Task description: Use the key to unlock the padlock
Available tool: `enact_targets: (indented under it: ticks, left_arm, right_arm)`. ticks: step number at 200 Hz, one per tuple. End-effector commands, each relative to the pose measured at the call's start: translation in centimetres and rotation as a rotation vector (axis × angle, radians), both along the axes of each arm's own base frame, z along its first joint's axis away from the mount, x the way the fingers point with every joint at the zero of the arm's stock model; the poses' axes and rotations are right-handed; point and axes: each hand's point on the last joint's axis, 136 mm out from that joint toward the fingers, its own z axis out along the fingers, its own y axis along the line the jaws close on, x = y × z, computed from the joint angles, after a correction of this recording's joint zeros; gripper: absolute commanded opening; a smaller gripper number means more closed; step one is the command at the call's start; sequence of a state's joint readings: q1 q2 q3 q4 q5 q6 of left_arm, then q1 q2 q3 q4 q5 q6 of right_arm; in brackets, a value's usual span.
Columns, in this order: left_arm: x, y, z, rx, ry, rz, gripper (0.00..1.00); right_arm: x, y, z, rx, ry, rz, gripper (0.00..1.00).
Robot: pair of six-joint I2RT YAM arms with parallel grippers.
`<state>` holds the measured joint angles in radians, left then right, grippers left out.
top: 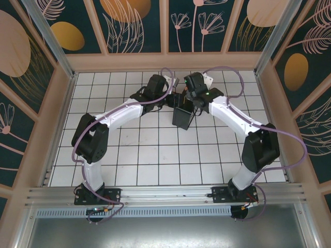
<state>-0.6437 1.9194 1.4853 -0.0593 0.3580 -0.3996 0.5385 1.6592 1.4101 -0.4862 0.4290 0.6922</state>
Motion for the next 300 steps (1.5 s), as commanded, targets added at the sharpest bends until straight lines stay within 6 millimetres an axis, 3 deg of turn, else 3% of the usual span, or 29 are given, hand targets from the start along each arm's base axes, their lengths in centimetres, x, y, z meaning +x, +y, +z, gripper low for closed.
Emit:
enact_targets:
  ticks: [1,47,75,89,135,152,168,184,209,211,230,241,262,274,286,300]
  left_arm:
    - [-3.8,0.6,-6.3,0.135,0.162,-0.064,0.37]
    - [-3.4,0.5,-6.2,0.138,0.164,-0.053,0.37]
    - [-3.0,1.3,-5.2,0.175,0.130,-0.026,0.38]
    - [-2.9,1.3,-4.0,0.168,0.110,-0.024,0.40]
    - [-2.6,1.0,0.8,0.102,0.058,-0.032,0.49]
    - [-2.2,1.7,1.8,0.125,0.034,0.001,0.53]
    - [-2.2,2.7,2.3,0.153,0.020,0.034,0.57]
    - [-2.8,3.6,2.0,0.176,0.030,0.055,0.62]
    - [-4.3,4.7,1.8,0.151,0.057,0.073,0.68]
    - [-4.6,4.9,2.6,0.138,0.046,0.075,0.68]
    - [-5.6,5.4,3.6,0.102,0.051,0.084,0.71]
    - [-6.2,5.7,3.3,0.091,0.084,0.094,0.72]
    - [-9.6,4.2,2.3,0.003,0.160,-0.002,0.68]
    - [-12.0,3.1,1.5,0.062,0.133,-0.057,0.68]
    - [-13.7,2.0,1.0,0.101,0.123,-0.092,0.70]
    - [-15.3,0.4,1.3,0.030,0.154,-0.140,0.70]
  right_arm:
    - [2.3,-2.4,4.4,-0.033,-0.101,-0.025,0.00]
    - [4.1,-3.4,4.5,-0.070,-0.100,0.017,0.00]
    - [2.2,-4.5,4.7,-0.050,-0.048,0.032,0.00]
    - [-0.1,-5.5,2.9,-0.035,0.021,0.037,0.00]
    - [-6.9,-8.5,-6.4,0.078,0.152,-0.009,0.00]
    - [-8.1,-8.9,-8.9,0.103,0.173,-0.014,0.21]
    - [-8.1,-9.0,-10.5,0.126,0.192,-0.008,0.33]
    - [-6.4,-9.2,-8.8,0.124,0.156,0.010,0.41]
    - [-1.6,-9.7,-2.2,0.099,0.022,0.057,0.52]
    - [-1.2,-9.8,-1.7,0.099,0.014,0.061,0.53]
    - [2.0,-9.8,1.1,0.097,-0.020,0.104,0.55]
    - [4.0,-9.3,2.6,0.107,-0.071,0.142,0.55]
    - [8.5,-8.5,4.6,0.101,-0.162,0.202,0.56]
    - [11.3,-8.1,5.3,0.123,-0.208,0.239,0.56]
    - [13.7,-7.6,5.1,0.155,-0.241,0.272,0.56]
    - [16.0,-6.4,4.1,0.195,-0.245,0.316,0.55]
